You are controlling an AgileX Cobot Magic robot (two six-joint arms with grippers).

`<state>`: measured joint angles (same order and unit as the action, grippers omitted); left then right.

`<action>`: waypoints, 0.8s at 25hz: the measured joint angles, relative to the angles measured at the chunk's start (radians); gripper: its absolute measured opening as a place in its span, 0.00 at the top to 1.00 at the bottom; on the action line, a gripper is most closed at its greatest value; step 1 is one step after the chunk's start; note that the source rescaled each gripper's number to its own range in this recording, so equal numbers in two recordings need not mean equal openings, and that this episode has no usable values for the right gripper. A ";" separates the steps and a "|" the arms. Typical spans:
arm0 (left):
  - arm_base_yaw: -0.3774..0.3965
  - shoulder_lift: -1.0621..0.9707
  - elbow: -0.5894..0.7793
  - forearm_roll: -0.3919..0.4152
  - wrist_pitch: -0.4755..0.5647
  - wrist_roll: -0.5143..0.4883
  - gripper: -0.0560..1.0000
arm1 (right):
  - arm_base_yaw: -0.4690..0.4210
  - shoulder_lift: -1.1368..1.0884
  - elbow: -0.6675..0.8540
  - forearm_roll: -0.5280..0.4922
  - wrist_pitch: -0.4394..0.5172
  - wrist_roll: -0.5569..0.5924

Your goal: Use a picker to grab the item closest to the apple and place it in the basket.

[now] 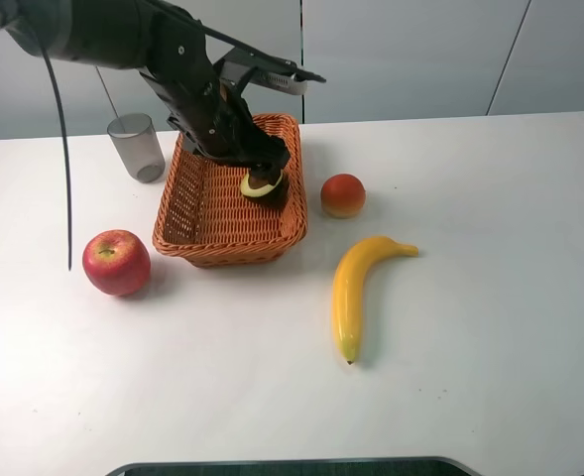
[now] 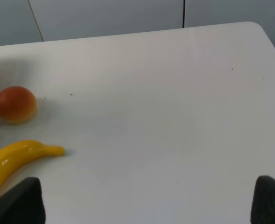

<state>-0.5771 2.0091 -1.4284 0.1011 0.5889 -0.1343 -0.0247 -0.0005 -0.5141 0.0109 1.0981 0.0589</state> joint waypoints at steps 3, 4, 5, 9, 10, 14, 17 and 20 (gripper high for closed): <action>0.000 -0.067 0.000 0.000 0.059 0.004 0.01 | 0.000 0.000 0.000 0.000 0.000 0.000; 0.000 -0.091 0.000 0.002 0.080 0.004 0.01 | 0.000 0.000 0.000 0.000 0.000 0.000; 0.000 -0.114 0.000 0.004 0.106 0.004 0.01 | 0.000 0.000 0.000 0.000 0.000 0.000; 0.038 -0.189 0.000 -0.004 0.222 0.006 0.01 | 0.000 0.000 0.000 0.000 0.000 0.000; 0.058 -0.209 0.000 -0.014 0.258 0.006 0.01 | 0.000 0.000 0.000 0.000 0.000 0.000; 0.156 -0.280 0.018 -0.059 0.366 0.006 0.01 | 0.000 0.000 0.000 0.000 0.000 0.000; 0.229 -0.369 0.098 -0.077 0.376 0.006 0.01 | 0.000 0.000 0.000 0.000 0.000 0.000; 0.311 -0.506 0.220 -0.076 0.361 0.006 0.01 | 0.000 0.000 0.000 0.000 0.000 0.000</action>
<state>-0.2664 1.5033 -1.2080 0.0248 0.9502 -0.1281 -0.0247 -0.0005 -0.5141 0.0109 1.0981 0.0589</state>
